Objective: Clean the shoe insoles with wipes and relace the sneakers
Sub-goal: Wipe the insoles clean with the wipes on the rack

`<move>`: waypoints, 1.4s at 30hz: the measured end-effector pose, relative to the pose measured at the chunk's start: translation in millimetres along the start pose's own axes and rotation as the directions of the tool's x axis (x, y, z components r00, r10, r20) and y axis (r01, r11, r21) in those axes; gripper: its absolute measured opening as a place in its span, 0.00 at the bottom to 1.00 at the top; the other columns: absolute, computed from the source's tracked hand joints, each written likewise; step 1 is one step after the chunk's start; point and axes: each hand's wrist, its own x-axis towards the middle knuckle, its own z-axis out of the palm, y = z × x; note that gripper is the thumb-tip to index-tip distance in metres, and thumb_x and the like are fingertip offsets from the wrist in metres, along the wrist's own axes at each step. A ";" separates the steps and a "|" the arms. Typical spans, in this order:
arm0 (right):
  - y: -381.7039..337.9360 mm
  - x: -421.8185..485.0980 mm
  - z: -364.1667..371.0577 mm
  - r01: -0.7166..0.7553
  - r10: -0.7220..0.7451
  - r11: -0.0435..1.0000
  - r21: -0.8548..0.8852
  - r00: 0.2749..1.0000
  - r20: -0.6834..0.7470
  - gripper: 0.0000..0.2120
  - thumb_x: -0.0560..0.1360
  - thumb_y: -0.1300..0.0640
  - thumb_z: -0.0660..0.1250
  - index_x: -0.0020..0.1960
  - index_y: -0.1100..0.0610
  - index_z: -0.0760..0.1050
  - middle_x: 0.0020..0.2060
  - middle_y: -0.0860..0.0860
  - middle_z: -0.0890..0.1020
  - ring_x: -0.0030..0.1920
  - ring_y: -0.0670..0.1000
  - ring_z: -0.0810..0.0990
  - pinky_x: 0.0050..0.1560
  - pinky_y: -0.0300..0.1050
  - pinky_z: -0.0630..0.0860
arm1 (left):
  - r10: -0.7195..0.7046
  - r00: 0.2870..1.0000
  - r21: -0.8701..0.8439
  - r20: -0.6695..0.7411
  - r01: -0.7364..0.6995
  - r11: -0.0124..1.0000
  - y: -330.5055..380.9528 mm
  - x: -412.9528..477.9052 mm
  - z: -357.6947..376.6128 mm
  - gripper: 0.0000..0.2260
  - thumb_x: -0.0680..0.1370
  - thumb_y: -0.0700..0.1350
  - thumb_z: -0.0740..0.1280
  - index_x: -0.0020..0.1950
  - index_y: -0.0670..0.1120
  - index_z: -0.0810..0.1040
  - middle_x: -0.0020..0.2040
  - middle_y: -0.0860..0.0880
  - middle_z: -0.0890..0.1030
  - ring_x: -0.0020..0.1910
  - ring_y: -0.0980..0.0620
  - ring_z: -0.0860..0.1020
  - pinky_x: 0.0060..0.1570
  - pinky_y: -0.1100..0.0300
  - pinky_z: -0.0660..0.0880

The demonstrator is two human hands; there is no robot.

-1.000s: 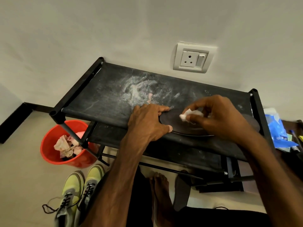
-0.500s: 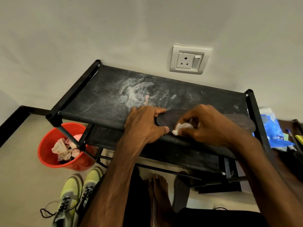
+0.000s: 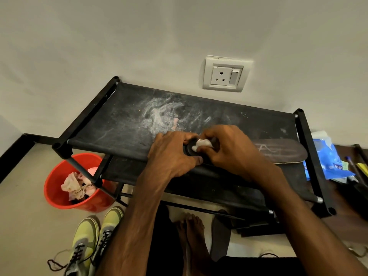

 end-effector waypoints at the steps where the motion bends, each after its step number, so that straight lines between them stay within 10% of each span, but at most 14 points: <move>1: 3.9 1.6 -1.7 -0.032 0.030 0.999 -0.041 0.998 -0.049 0.09 0.74 0.45 0.71 0.51 0.47 0.83 0.43 0.45 0.84 0.43 0.49 0.81 0.43 0.54 0.81 | -0.013 1.000 -0.003 -0.004 0.013 1.000 0.5 -0.5 -0.5 0.29 0.68 0.58 0.77 0.68 0.64 0.75 0.58 0.58 0.82 0.64 0.50 0.75 0.66 0.48 0.73; 10: -11.9 0.6 7.2 0.053 -0.052 0.998 0.033 0.998 -0.022 0.06 0.75 0.49 0.72 0.48 0.51 0.83 0.42 0.46 0.82 0.41 0.49 0.79 0.43 0.55 0.79 | -0.011 1.000 -0.019 0.021 0.012 1.000 3.2 -1.9 -2.8 0.25 0.65 0.62 0.73 0.62 0.64 0.78 0.54 0.59 0.83 0.58 0.50 0.77 0.62 0.48 0.75; 16: 14.5 9.7 -8.7 -0.143 0.109 0.977 -0.157 0.973 -0.205 0.11 0.76 0.44 0.70 0.54 0.47 0.83 0.52 0.50 0.83 0.52 0.57 0.81 0.50 0.56 0.79 | -0.027 1.000 0.010 -0.008 0.027 1.000 8.0 -4.9 -6.5 0.29 0.70 0.57 0.78 0.70 0.61 0.75 0.58 0.57 0.79 0.64 0.52 0.73 0.69 0.52 0.68; 22: 0.2 6.7 3.4 0.023 -0.025 0.997 -0.070 0.999 -0.032 0.09 0.76 0.48 0.70 0.53 0.49 0.83 0.49 0.49 0.82 0.49 0.52 0.80 0.47 0.57 0.80 | -0.026 0.999 0.031 0.030 0.025 0.999 10.2 -6.2 -8.0 0.27 0.71 0.57 0.76 0.69 0.63 0.73 0.59 0.57 0.79 0.66 0.50 0.72 0.68 0.50 0.68; 31: 22.1 7.4 -14.5 -0.168 0.143 0.983 -0.080 0.958 -0.250 0.09 0.76 0.47 0.71 0.54 0.48 0.85 0.52 0.49 0.84 0.52 0.54 0.81 0.51 0.54 0.79 | -0.035 0.998 0.023 0.045 0.034 0.999 13.3 -8.9 -11.9 0.29 0.72 0.57 0.76 0.72 0.62 0.72 0.61 0.57 0.78 0.66 0.52 0.68 0.61 0.59 0.59; 42: 41.8 -14.8 -36.2 -0.116 0.138 0.988 0.104 0.960 -0.245 0.06 0.75 0.52 0.75 0.51 0.51 0.85 0.44 0.44 0.82 0.40 0.38 0.77 0.39 0.25 0.70 | 0.120 0.993 0.150 -0.001 -0.118 0.982 33.3 -8.0 0.5 0.45 0.64 0.70 0.74 0.77 0.60 0.63 0.72 0.54 0.66 0.71 0.49 0.58 0.67 0.53 0.57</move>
